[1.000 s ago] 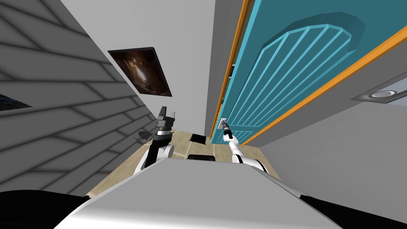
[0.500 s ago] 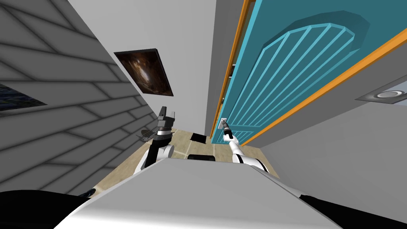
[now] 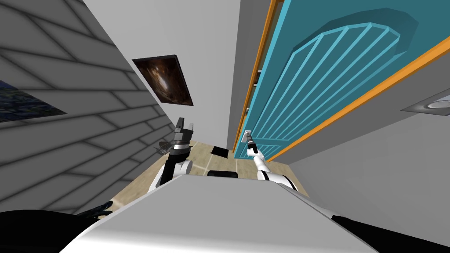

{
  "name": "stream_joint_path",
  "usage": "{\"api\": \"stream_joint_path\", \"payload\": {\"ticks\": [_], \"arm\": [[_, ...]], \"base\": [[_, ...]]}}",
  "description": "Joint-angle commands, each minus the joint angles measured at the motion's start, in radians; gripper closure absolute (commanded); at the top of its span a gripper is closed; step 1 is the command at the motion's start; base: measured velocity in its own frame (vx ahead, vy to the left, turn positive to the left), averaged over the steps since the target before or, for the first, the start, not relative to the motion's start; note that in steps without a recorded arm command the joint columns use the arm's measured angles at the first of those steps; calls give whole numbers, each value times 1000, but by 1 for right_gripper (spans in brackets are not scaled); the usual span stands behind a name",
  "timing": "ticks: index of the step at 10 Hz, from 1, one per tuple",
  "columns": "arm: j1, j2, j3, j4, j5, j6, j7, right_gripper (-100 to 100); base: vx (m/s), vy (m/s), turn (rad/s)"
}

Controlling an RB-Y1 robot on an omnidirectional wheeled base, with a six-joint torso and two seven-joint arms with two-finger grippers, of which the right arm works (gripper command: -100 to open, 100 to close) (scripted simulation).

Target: Pull the door open

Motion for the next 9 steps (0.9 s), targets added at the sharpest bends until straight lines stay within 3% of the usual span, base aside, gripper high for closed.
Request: {"api": "stream_joint_path", "payload": {"ticks": [1,9], "arm": [[-1,4,16,3,-19,-6,-50,100],[-2,-15,46,12,-94,-11,-223,100]], "base": [[-34,-9,54],[-30,-18,45]]}}
